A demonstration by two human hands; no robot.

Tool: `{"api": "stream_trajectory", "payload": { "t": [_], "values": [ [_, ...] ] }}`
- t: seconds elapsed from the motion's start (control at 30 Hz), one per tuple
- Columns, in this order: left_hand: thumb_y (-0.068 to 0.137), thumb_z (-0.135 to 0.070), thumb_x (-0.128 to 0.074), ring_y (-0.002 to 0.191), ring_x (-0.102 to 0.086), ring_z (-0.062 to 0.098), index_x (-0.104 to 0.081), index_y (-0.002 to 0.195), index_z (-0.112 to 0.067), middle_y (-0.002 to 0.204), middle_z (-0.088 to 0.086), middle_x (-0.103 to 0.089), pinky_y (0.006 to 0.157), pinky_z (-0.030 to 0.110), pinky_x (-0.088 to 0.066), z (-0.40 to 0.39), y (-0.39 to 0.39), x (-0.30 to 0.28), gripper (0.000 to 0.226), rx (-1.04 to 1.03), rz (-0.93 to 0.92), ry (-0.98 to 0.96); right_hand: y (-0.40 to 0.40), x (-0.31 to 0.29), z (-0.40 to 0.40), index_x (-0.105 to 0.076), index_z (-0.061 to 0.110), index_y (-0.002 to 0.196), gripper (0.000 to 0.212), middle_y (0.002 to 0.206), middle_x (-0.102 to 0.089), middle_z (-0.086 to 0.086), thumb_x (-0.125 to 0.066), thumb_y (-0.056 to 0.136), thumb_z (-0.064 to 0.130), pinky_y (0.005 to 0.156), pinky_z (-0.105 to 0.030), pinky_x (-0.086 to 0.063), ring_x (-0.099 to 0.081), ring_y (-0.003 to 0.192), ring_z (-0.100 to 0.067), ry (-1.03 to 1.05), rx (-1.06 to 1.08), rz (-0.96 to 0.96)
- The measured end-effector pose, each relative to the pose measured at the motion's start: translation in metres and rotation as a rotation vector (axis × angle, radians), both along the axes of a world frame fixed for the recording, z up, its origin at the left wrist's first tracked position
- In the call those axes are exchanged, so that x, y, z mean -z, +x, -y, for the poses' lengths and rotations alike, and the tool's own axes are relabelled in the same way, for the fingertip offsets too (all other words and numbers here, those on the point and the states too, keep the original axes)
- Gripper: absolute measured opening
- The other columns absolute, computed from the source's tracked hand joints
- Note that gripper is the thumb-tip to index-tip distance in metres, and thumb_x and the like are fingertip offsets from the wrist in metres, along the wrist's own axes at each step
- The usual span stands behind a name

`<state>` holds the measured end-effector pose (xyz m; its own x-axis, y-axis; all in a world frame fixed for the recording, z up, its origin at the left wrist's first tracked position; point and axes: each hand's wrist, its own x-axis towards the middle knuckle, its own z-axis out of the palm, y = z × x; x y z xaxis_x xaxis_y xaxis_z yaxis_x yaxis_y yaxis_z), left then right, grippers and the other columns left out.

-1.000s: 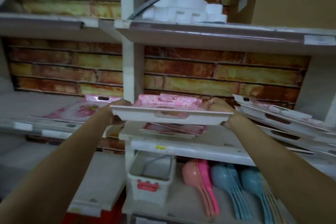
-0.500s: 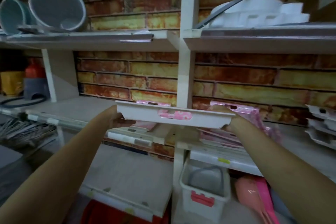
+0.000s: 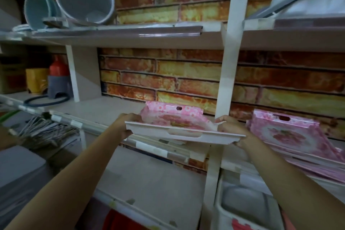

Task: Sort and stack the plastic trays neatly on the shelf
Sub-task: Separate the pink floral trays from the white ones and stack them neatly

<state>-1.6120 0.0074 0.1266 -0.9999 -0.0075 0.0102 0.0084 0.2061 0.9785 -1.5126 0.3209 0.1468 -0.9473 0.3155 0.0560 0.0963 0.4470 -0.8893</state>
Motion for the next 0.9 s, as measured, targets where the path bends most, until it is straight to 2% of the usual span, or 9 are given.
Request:
{"api": "stream_trajectory", "payload": {
  "t": [0.1,0.23,0.37,0.47,0.53,0.7,0.77,0.83,0.9],
  "values": [
    [0.078,0.01,-0.054,0.045,-0.056,0.022,-0.057,0.07,0.004,0.068,0.013,-0.053,0.038,0.017,-0.044,-0.016,-0.004,-0.002,0.01,-0.054,0.051,0.225,-0.034,-0.002,-0.009,-0.059,0.004,0.099,0.024,0.084,-0.052,0.003,-0.051,0.082,-0.011,0.041,-0.01,-0.039,-0.054,0.063,-0.003,-0.035,-0.078,0.032],
    [0.077,0.014,-0.052,0.033,-0.054,0.018,-0.052,0.061,0.004,0.062,0.012,-0.05,0.032,0.013,-0.04,-0.027,-0.029,-0.001,0.019,-0.127,0.02,0.287,-0.089,-0.005,-0.027,-0.063,0.007,0.084,0.014,0.083,-0.056,-0.002,-0.054,0.087,-0.003,0.059,-0.024,-0.037,-0.05,0.071,-0.015,-0.036,-0.166,0.17],
    [0.078,0.013,-0.054,0.022,-0.044,0.012,-0.049,0.057,0.002,0.031,0.004,-0.048,0.031,0.011,-0.035,-0.039,-0.063,0.001,0.024,-0.21,0.038,0.286,-0.14,-0.004,-0.037,-0.063,-0.002,0.108,0.022,0.082,-0.057,-0.012,-0.058,0.087,0.001,0.058,-0.024,-0.04,-0.051,0.065,-0.016,0.008,-0.182,0.205],
    [0.076,0.009,-0.056,0.037,-0.042,0.021,-0.049,0.056,0.001,0.045,0.009,-0.046,0.04,0.019,-0.034,-0.042,-0.092,0.014,0.023,-0.253,0.061,0.261,-0.18,0.001,-0.039,-0.068,-0.007,0.094,0.02,0.089,-0.059,-0.019,-0.058,0.078,-0.006,0.067,-0.028,-0.04,-0.053,0.073,-0.023,0.141,-0.177,0.171],
    [0.076,0.008,-0.057,0.047,-0.039,0.02,-0.049,0.058,0.0,0.056,0.009,-0.043,0.043,0.021,-0.031,-0.043,-0.106,0.021,0.021,-0.266,0.065,0.23,-0.202,0.01,-0.041,-0.068,-0.014,0.099,0.026,0.091,-0.063,-0.024,-0.055,0.077,-0.005,0.07,-0.029,-0.04,-0.054,0.077,-0.025,0.194,-0.152,0.174],
    [0.076,0.009,-0.058,0.047,-0.043,0.022,-0.048,0.06,0.0,0.06,0.011,-0.045,0.046,0.025,-0.036,-0.045,-0.133,0.034,0.021,-0.272,0.089,0.207,-0.228,0.03,-0.044,-0.066,-0.014,0.101,0.025,0.085,-0.059,-0.018,-0.054,0.081,-0.006,0.069,-0.028,-0.039,-0.053,0.073,-0.025,0.141,-0.162,0.162],
    [0.077,0.008,-0.059,0.037,-0.043,0.02,-0.047,0.058,-0.001,0.058,0.01,-0.044,0.038,0.019,-0.034,-0.044,-0.142,0.038,0.024,-0.285,0.077,0.159,-0.233,0.035,-0.043,-0.07,-0.008,0.083,0.019,0.077,-0.059,-0.015,-0.051,0.08,-0.011,0.067,-0.029,-0.038,-0.051,0.068,-0.025,0.132,-0.167,0.155],
    [0.078,0.006,-0.059,0.04,-0.043,0.019,-0.046,0.057,-0.003,0.058,0.01,-0.044,0.035,0.017,-0.032,-0.043,-0.148,0.041,0.026,-0.286,0.069,0.103,-0.238,0.037,-0.042,-0.066,0.007,0.065,0.031,0.069,-0.058,-0.008,-0.049,0.079,-0.015,0.06,-0.028,-0.039,-0.05,0.06,-0.019,0.125,-0.176,0.137],
    [0.082,0.002,-0.059,0.041,-0.044,0.019,-0.048,0.058,-0.003,0.058,0.011,-0.047,0.033,0.016,-0.034,-0.041,-0.154,0.043,0.027,-0.251,0.074,0.04,-0.239,0.038,-0.04,-0.066,0.011,0.072,0.035,0.071,-0.057,-0.002,-0.046,0.078,-0.017,0.053,-0.025,-0.037,-0.049,0.059,-0.014,0.147,-0.185,0.144]
  ]
}}
